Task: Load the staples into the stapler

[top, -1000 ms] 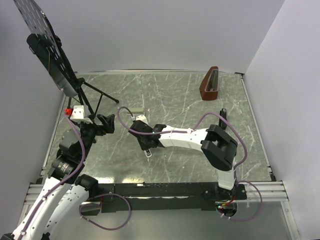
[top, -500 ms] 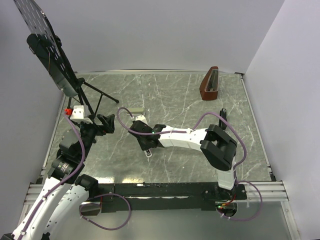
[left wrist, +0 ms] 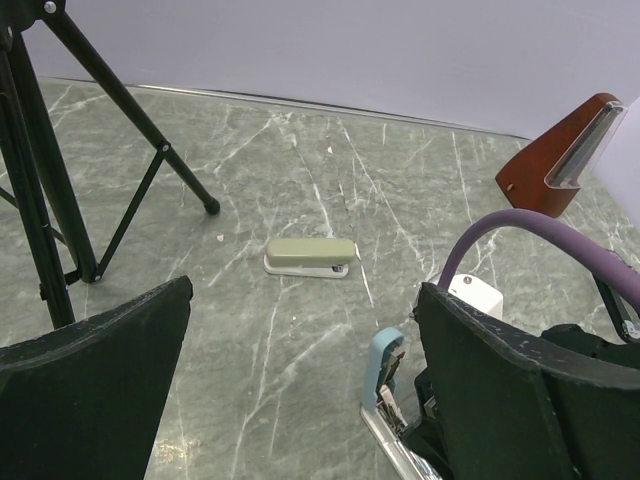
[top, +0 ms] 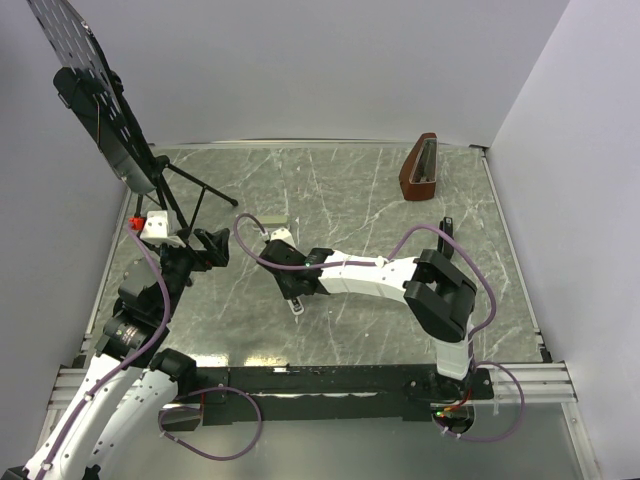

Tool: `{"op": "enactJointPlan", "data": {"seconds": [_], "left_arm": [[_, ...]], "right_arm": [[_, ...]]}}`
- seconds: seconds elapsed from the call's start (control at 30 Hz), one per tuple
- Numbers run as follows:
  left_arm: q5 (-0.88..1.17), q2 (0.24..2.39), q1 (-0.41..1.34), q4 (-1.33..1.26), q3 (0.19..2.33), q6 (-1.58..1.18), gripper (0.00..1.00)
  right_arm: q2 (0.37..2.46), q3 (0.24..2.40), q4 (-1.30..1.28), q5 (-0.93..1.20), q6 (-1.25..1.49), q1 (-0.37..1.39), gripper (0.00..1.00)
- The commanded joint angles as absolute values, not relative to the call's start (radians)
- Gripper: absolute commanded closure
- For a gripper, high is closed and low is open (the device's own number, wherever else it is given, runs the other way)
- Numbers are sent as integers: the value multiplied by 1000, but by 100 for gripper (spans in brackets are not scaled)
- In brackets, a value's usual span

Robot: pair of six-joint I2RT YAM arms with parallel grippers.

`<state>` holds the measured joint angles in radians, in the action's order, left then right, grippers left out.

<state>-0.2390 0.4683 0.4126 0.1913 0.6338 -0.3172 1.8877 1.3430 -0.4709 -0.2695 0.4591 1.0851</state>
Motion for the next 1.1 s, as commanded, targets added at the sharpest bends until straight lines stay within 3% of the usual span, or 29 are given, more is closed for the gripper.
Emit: {"op": "enactJointPlan", "data": {"seconds": [0.0,1.07], "left_arm": [[-224,462,407,156,637,-313,0],[-224,460,407,158,637,-313,1]], "right_arm": [[1851,1376,-451,-290,446,1088,84],[1899,1362,-446,-265,436,1086,84]]}}
